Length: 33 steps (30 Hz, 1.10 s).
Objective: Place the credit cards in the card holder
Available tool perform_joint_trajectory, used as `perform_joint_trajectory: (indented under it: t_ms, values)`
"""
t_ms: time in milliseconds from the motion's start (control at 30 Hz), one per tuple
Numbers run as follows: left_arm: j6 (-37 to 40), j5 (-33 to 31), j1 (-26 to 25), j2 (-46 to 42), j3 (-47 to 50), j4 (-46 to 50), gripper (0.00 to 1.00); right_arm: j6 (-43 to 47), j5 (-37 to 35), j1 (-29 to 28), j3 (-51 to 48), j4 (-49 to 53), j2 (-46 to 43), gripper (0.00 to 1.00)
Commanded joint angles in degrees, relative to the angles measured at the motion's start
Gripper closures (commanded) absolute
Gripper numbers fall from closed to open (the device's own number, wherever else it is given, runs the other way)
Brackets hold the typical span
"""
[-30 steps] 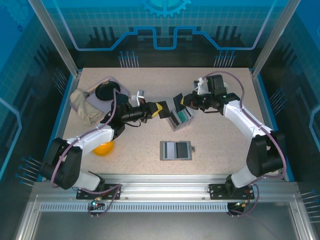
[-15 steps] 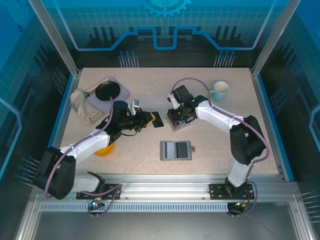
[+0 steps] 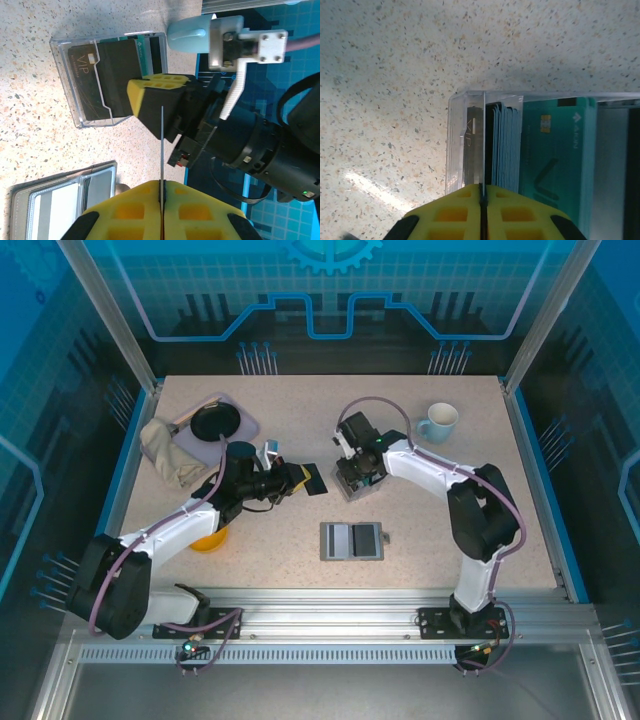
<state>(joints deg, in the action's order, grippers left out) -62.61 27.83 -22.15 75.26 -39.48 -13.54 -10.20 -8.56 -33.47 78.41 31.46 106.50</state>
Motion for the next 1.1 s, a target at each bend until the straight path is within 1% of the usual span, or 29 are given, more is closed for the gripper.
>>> perform_joint_trajectory:
  t_ms: [0,67,100,133,167,200,267,333,400,433,567,633,700,767,800,967,1067]
  values:
    - [0.57,0.37,0.67,0.19,0.29,-0.42,0.93,0.09,-0.30,-0.51,0.93,0.10,1.48,0.88]
    - [0.65,0.55,0.61,0.40,0.29,-0.61,0.93,-0.32,-0.32,-0.72,0.80,0.13,0.81,0.86]
    - [0.62,0.62,0.62,0.54,0.20,-0.83,0.93,-0.66,-0.40,-0.71,0.70,0.23,0.23,0.83]
    - [0.59,0.87,0.60,0.80,0.20,-1.26,0.93,-0.95,-0.30,-0.74,0.77,0.74,-0.55,0.78]
    - [0.40,1.39,0.54,1.06,0.20,-1.95,0.93,-1.45,-1.10,-0.63,0.97,1.53,-1.39,0.69]
    - [0.47,1.82,0.53,1.35,0.11,-2.70,0.93,-1.92,-1.14,-0.63,1.00,2.07,-2.50,0.63]
    - [0.48,3.09,0.55,2.13,-0.08,-4.32,0.93,-3.35,-0.40,-0.26,0.37,2.68,-5.75,0.59]
    - [0.60,4.04,0.53,2.75,-0.28,-5.68,0.93,-5.82,1.79,0.80,-0.14,3.57,-8.85,0.58]
    - [0.61,4.75,0.36,3.20,-0.50,-7.08,0.93,-9.10,7.25,2.78,-1.37,3.62,-12.15,0.58]
    - [0.72,5.10,0.29,3.42,-0.59,-7.79,0.93,-11.38,11.40,4.11,-2.52,2.70,-13.95,0.58]
    - [0.36,6.86,0.08,4.20,-0.74,-11.10,0.93,-20.00,33.47,9.92,-9.07,-6.89,-18.87,0.52]
    - [-0.25,7.38,0.00,4.65,-0.85,-12.83,0.93,-23.29,39.97,11.09,-10.38,-9.80,-19.01,0.52]
    - [-1.01,8.22,0.00,5.64,-1.16,-14.85,0.93,-25.71,44.15,11.34,-9.78,-9.56,-17.95,0.53]
    - [-1.84,9.11,0.01,7.10,-2.03,-16.67,0.93,-27.26,48.74,11.08,-10.43,-12.06,-17.22,0.54]
    - [-2.35,9.25,-0.08,7.68,-2.41,-17.50,0.93,-27.78,49.80,10.92,-10.92,-13.45,-17.16,0.54]
    - [-3.21,9.52,-0.41,9.14,-4.02,-19.26,0.93,-28.18,52.98,10.84,-10.91,-14.29,-15.90,0.56]
    - [-3.81,9.87,-0.61,9.62,-4.46,-20.46,0.93,-28.30,53.47,10.62,-10.95,-14.43,-15.27,0.57]
